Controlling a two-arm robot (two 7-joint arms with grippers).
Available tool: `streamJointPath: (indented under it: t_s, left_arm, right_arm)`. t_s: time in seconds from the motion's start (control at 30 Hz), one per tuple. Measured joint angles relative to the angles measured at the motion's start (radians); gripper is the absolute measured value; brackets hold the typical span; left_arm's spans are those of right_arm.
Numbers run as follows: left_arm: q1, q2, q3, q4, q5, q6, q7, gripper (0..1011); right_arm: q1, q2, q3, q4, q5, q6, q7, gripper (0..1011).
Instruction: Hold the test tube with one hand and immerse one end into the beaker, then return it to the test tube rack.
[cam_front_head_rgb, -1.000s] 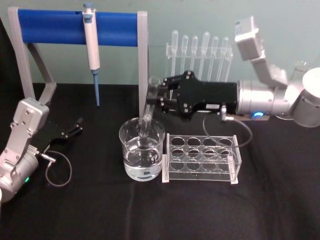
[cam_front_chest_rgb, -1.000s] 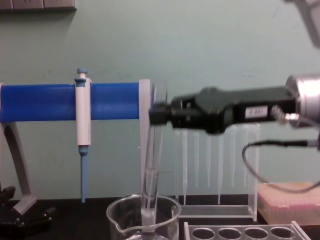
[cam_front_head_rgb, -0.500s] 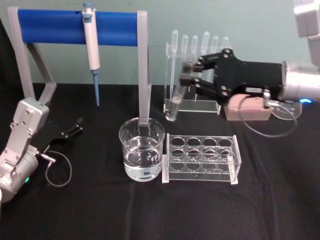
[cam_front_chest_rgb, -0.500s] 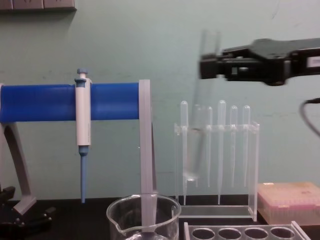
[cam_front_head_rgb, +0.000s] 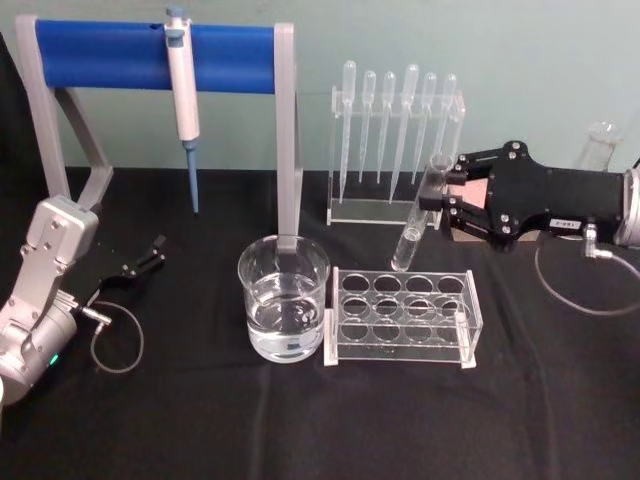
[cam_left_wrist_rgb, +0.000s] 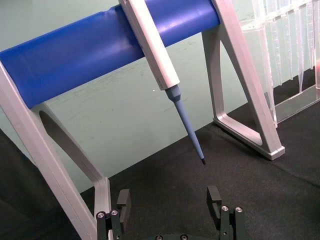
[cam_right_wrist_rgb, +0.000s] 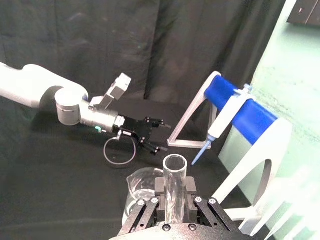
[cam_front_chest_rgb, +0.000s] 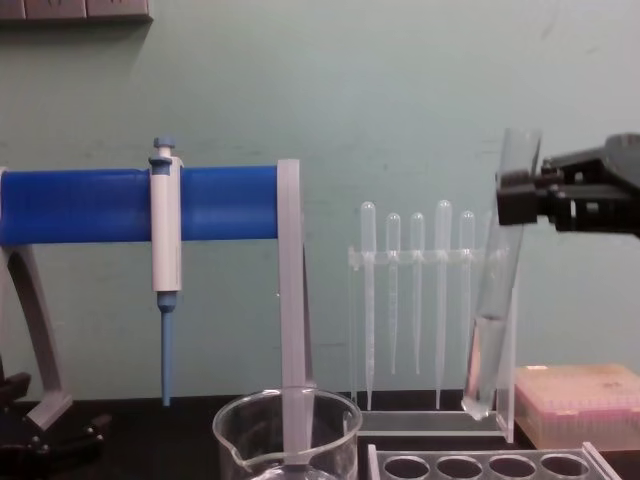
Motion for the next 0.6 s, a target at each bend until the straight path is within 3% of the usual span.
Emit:
streamJointPath:
  t_s: [0.6]
  left_arm:
    - [0.000,0.000,0.000,0.000,0.000,0.000,0.000,1000]
  right_arm:
    - [-0.024,-0.039,-0.012,0.068,-0.022,-0.020,0.033,233]
